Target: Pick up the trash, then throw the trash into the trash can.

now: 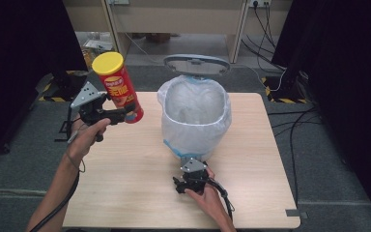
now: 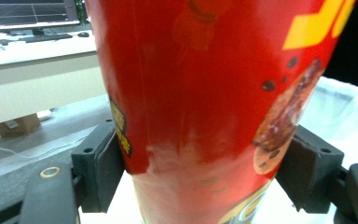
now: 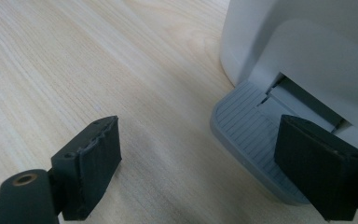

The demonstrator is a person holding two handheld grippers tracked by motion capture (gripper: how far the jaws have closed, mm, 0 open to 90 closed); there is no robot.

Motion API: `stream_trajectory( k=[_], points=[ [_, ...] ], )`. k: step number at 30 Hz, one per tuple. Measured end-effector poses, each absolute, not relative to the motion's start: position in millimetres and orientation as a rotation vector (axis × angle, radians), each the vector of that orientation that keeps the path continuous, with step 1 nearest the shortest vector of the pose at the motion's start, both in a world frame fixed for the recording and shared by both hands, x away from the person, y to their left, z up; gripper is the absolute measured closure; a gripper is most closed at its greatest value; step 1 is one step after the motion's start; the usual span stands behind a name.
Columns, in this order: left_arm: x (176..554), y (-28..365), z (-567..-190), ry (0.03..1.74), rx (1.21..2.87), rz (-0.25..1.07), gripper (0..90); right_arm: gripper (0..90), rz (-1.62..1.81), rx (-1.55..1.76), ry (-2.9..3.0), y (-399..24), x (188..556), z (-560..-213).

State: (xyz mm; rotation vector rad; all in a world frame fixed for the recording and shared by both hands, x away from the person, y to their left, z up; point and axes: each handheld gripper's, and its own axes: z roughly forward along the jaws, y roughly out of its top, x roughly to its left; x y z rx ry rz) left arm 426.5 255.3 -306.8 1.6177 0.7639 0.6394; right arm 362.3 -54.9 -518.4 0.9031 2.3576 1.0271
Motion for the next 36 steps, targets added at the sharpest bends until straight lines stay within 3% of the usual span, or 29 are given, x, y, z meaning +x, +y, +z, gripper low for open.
stream_trajectory(
  k=[36],
  points=[
    [430,203,-260,0.636,1.636,0.594,23.8,14.9,1.020,0.900,2.361,-54,362,-519]
  ],
)
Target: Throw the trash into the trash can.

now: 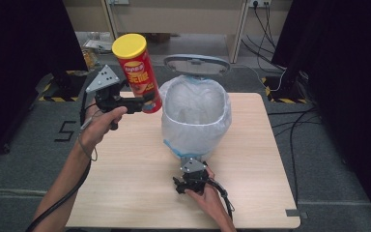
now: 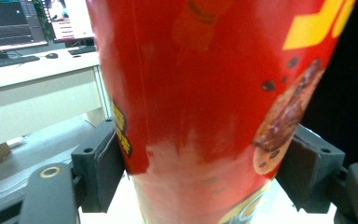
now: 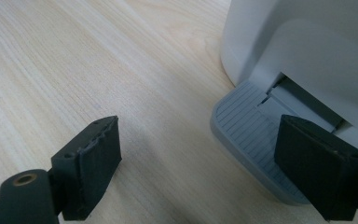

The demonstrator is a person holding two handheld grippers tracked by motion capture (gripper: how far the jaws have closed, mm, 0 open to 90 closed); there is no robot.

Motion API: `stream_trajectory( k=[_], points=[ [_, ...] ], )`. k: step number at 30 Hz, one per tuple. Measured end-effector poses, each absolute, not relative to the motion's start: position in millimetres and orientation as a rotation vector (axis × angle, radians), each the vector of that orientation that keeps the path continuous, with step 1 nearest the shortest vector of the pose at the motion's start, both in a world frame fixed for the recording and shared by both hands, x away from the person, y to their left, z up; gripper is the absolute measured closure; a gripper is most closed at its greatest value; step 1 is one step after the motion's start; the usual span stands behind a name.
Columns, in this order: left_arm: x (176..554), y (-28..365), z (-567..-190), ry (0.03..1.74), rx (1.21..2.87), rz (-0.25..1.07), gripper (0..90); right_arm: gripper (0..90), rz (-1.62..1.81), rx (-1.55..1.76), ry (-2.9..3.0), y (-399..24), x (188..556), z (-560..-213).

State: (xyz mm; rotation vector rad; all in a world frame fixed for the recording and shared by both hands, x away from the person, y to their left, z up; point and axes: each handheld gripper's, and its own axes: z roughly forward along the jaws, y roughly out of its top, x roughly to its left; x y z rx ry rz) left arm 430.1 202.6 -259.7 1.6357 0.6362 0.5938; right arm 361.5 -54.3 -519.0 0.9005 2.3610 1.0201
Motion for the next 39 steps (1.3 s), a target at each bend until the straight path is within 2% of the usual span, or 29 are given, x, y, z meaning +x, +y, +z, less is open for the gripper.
stream_trajectory(
  k=[13,39],
  points=[
    [435,177,-249,0.602,1.655,0.580,23.8,14.9,1.011,0.896,2.359,-54,361,-519],
    [447,114,-263,0.553,1.708,0.528,23.8,14.9,1.002,0.885,2.360,-53,361,-519]
  ],
)
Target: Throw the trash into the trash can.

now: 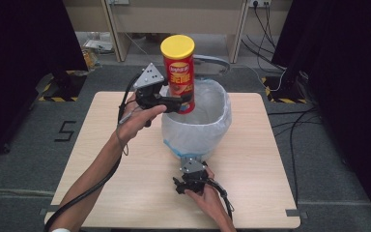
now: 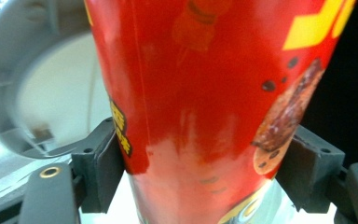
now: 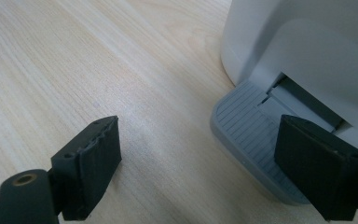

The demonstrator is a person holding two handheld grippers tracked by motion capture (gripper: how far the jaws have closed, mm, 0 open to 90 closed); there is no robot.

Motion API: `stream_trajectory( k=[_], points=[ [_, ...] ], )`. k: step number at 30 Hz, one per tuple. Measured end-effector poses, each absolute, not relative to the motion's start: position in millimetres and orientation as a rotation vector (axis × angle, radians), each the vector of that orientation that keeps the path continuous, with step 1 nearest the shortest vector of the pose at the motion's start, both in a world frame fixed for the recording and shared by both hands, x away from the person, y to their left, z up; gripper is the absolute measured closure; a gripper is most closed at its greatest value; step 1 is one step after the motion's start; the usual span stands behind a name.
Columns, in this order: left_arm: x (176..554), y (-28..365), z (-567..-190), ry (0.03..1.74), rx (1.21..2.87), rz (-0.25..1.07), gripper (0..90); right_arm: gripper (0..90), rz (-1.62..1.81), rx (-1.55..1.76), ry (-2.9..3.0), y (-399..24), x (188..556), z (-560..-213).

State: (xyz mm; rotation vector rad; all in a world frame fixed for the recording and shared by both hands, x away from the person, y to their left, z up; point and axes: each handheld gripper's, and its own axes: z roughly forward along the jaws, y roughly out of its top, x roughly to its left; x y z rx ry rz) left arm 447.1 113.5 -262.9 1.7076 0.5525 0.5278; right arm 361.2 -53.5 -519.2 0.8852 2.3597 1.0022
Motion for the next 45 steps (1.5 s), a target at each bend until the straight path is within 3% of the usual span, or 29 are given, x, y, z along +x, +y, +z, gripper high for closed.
stream_trajectory(
  k=[31,45],
  points=[
    [461,102,-297,0.600,1.784,0.521,22.2,14.8,0.987,0.881,2.360,-52,360,-519],
    [457,110,-286,0.612,1.736,0.536,19.2,14.4,0.983,0.882,2.362,-52,360,-520]
  ],
)
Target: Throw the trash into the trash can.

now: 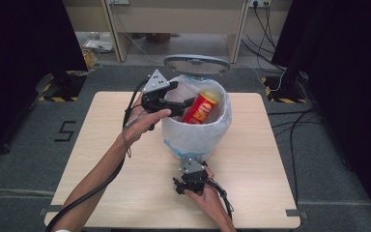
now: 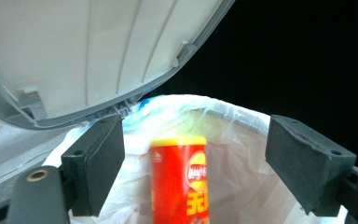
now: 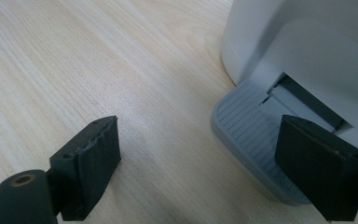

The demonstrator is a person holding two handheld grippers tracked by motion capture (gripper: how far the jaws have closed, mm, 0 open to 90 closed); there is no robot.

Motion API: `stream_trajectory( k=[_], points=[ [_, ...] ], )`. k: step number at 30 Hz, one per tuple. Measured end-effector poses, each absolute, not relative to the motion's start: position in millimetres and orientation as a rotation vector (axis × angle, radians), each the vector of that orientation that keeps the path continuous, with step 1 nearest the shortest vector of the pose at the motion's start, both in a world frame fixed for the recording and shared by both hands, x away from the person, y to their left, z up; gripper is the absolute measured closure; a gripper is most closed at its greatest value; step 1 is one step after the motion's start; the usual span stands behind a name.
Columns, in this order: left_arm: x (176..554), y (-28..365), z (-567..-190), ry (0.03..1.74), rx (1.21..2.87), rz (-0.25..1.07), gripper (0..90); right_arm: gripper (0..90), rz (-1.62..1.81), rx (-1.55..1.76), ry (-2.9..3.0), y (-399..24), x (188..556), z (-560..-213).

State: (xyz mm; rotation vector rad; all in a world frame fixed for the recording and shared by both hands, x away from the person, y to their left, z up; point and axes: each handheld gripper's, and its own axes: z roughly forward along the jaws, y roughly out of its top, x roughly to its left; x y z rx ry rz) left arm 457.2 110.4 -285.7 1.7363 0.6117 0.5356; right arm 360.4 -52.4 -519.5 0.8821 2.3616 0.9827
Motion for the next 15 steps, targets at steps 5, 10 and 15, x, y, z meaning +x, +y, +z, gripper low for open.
stream_trajectory(
  k=[5,10,15],
  points=[
    [456,116,-286,0.614,1.749,0.535,19.3,14.4,0.983,0.883,2.362,-52,360,-519],
    [453,126,-286,0.616,1.757,0.542,19.3,14.4,0.984,0.884,2.362,-52,360,-519],
    [449,144,-283,0.626,1.741,0.553,19.3,14.4,0.983,0.884,2.361,-52,360,-519]
  ],
)
